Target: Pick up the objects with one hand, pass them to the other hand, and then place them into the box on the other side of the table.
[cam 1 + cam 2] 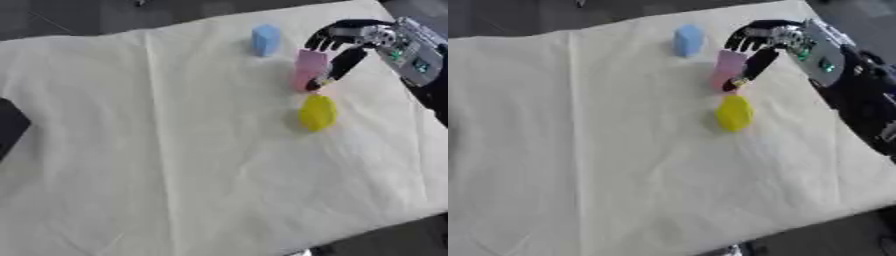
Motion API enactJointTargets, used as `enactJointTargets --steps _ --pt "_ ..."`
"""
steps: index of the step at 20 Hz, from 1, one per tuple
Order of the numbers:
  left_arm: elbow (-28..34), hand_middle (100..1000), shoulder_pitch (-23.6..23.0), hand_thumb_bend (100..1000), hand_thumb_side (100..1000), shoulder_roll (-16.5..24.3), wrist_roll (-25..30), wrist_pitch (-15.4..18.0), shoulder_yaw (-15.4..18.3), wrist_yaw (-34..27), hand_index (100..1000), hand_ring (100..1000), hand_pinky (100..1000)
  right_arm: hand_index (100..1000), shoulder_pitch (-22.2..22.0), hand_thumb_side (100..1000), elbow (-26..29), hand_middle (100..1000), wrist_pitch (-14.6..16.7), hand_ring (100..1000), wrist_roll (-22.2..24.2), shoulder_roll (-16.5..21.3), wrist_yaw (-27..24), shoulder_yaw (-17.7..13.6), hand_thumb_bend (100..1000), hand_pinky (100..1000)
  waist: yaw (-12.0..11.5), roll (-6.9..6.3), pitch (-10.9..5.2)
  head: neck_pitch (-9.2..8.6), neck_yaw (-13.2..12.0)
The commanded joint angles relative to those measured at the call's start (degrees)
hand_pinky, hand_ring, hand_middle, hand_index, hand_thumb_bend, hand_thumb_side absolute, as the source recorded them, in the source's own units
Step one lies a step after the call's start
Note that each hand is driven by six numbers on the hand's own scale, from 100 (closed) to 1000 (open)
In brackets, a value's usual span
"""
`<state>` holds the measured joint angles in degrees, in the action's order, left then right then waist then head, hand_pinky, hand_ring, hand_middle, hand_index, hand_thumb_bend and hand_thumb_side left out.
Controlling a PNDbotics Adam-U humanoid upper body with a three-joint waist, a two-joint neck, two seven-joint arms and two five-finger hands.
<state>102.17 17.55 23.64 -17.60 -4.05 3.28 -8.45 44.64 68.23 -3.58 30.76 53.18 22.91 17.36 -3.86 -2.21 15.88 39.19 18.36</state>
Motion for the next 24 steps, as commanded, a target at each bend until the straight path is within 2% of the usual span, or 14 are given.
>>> enactJointTargets --steps 1,15,24 --pt "0.82 698 0.19 236 764 1.26 0.17 0.04 0.1 0.03 792 816 737 866 0.66 335 0.02 809 0.11 863 0.28 1.37 0.8 -0.41 685 868 0.1 0.11 -1.65 -0.18 0.36" --pt "0.66 698 -0.02 233 768 1.09 0.34 -0.01 0.05 -0.04 792 816 737 822 0.43 356 -0.73 762 0.29 837 1.19 0.91 2.03 -0.27 683 863 0.27 0.01 -1.57 -0.15 0.54" --pt "0.64 698 -0.17 230 772 0.95 0.38 -0.04 0.03 -0.05 791 816 738 795 0.16 381 -0.85 717 -0.64 813 0.13 0.6 1.27 -0.07 639 858 0.3 0.0 -1.42 -0.02 0.62"
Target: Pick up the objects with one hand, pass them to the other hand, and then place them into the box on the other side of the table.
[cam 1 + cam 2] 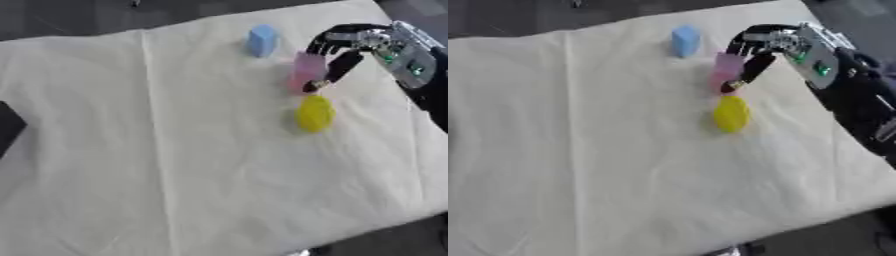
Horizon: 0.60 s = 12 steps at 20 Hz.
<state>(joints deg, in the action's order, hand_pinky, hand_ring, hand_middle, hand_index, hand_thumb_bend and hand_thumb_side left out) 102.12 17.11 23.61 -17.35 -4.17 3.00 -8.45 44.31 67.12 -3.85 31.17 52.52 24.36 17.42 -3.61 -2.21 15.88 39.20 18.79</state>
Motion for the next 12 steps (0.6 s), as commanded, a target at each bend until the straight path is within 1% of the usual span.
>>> enactJointTargets --steps 1,5,7,11,12 --pt "0.69 698 0.25 230 772 0.97 0.13 0.08 0.31 -0.05 791 816 738 794 0.46 378 0.25 715 -0.45 811 -0.35 1.24 0.01 -0.09 635 857 0.04 0.01 -1.41 -0.04 0.2" --pt "0.71 698 0.18 229 772 0.96 0.17 0.09 0.31 -0.04 791 816 738 796 0.38 350 0.05 712 -0.56 804 -0.16 1.14 0.54 0.05 596 855 0.01 0.03 -1.4 -0.09 0.23" --pt "0.71 698 0.15 229 773 0.95 0.18 0.08 0.3 -0.05 791 815 739 802 0.41 301 -0.03 711 -0.56 800 0.17 1.05 0.66 0.08 537 854 0.02 0.03 -1.37 -0.03 0.27" --pt "0.71 698 0.12 229 774 0.92 0.21 0.08 0.29 -0.04 791 816 739 802 0.45 260 -0.18 707 -0.86 793 0.56 0.89 0.52 0.06 496 851 0.01 0.05 -1.33 0.05 0.31" --pt "0.72 698 0.13 228 774 0.93 0.21 0.08 0.29 -0.04 791 815 739 799 0.43 232 -0.23 702 -1.01 786 0.57 0.84 0.39 0.05 473 848 0.0 0.04 -1.33 0.06 0.31"
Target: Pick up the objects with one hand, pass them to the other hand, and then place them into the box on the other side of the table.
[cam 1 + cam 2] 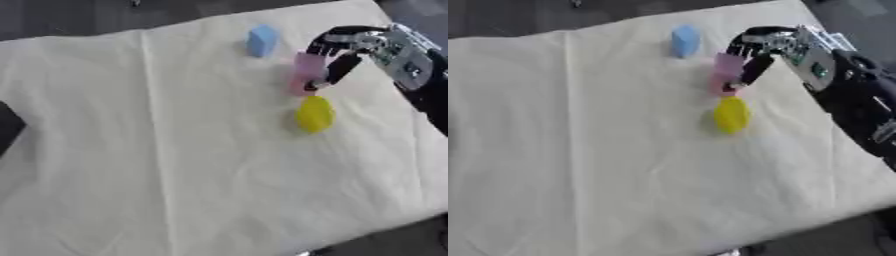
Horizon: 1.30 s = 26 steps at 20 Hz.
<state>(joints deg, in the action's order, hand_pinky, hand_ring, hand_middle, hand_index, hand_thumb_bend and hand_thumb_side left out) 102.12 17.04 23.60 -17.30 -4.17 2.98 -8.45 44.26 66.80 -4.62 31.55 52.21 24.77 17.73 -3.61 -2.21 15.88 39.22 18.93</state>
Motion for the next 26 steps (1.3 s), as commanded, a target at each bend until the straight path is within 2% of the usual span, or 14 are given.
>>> enactJointTargets --steps 1,7,15,18,26 --pt "0.72 698 0.21 228 774 0.94 0.17 0.08 0.31 -0.04 792 815 739 795 0.44 221 0.0 698 -0.46 781 0.18 1.08 -0.3 -0.28 464 846 -0.02 0.04 -1.34 0.04 0.17" --pt "0.8 698 0.28 227 773 0.92 0.19 0.12 0.28 -0.05 791 815 740 757 0.19 239 -0.08 655 -2.69 741 -1.12 0.57 -3.62 -0.2 496 817 -0.14 0.04 -1.44 0.0 0.19" --pt "0.78 698 0.26 225 774 0.9 0.31 0.09 0.17 -0.02 791 815 740 658 -0.19 100 1.07 553 -4.13 670 -2.64 0.44 -6.41 0.42 463 785 -0.31 0.17 -1.54 0.23 0.25" --pt "0.82 698 0.3 225 773 0.99 0.34 0.11 0.17 -0.01 791 815 740 611 -0.36 100 1.89 511 -4.31 639 -3.09 0.52 -6.64 0.37 441 773 -0.37 0.22 -1.65 0.29 0.23" --pt "1.04 698 0.33 224 772 1.17 0.31 0.18 0.29 0.03 791 815 741 594 -1.39 100 6.07 496 -5.19 616 -4.69 1.56 -9.48 -0.94 423 767 -0.47 0.41 -1.8 0.48 0.12"
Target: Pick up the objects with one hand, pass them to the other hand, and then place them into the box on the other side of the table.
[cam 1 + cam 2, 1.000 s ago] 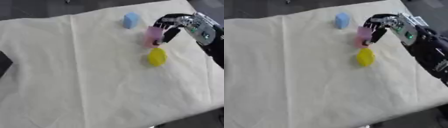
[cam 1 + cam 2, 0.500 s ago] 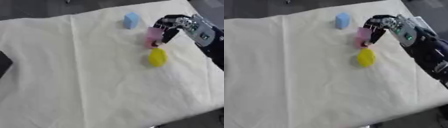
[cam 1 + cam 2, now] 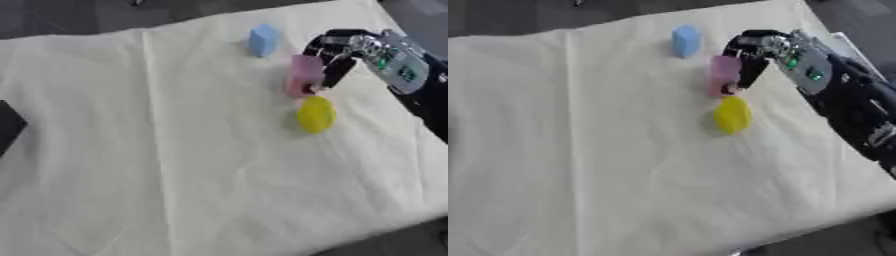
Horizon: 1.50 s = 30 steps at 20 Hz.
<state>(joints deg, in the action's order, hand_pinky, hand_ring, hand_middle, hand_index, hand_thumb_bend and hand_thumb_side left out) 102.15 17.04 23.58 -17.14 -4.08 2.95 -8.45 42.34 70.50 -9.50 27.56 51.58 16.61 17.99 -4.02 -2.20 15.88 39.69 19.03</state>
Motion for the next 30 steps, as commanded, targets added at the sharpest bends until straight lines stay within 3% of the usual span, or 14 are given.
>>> enactJointTargets --steps 1,6,16,21,30 --pt "1.03 698 0.33 225 772 1.19 0.13 0.1 0.34 0.03 791 815 741 594 0.26 100 3.5 496 -0.69 621 -1.29 2.49 -1.7 -1.58 421 774 -0.06 0.4 -1.79 0.01 -0.04" --pt "1.3 698 0.41 225 768 1.4 0.07 0.18 0.41 0.04 792 815 742 592 -2.08 100 10.53 495 -2.67 608 -3.9 4.06 -4.06 -3.86 414 763 -0.11 0.37 -1.77 -0.07 -0.42" --pt "2.46 699 0.45 227 761 1.98 0.0 0.23 0.47 0.05 793 815 743 582 -6.87 100 23.75 491 -7.76 581 -8.39 3.93 -14.16 -7.65 411 742 0.1 -0.06 -1.54 -0.73 -1.99" --pt "3.37 699 0.92 229 751 2.41 0.09 0.25 0.36 0.09 793 815 742 577 -8.44 100 28.42 490 -9.3 559 -10.35 1.94 -17.83 -8.46 414 729 0.16 -0.27 -1.53 -1.01 -2.91" --pt "5.49 699 2.49 235 735 3.32 1.17 -0.49 -0.98 0.2 793 814 741 573 -9.54 100 33.16 489 -10.58 535 -13.53 -5.77 -20.91 -8.05 408 716 0.26 -0.57 -1.95 -1.12 -4.51"
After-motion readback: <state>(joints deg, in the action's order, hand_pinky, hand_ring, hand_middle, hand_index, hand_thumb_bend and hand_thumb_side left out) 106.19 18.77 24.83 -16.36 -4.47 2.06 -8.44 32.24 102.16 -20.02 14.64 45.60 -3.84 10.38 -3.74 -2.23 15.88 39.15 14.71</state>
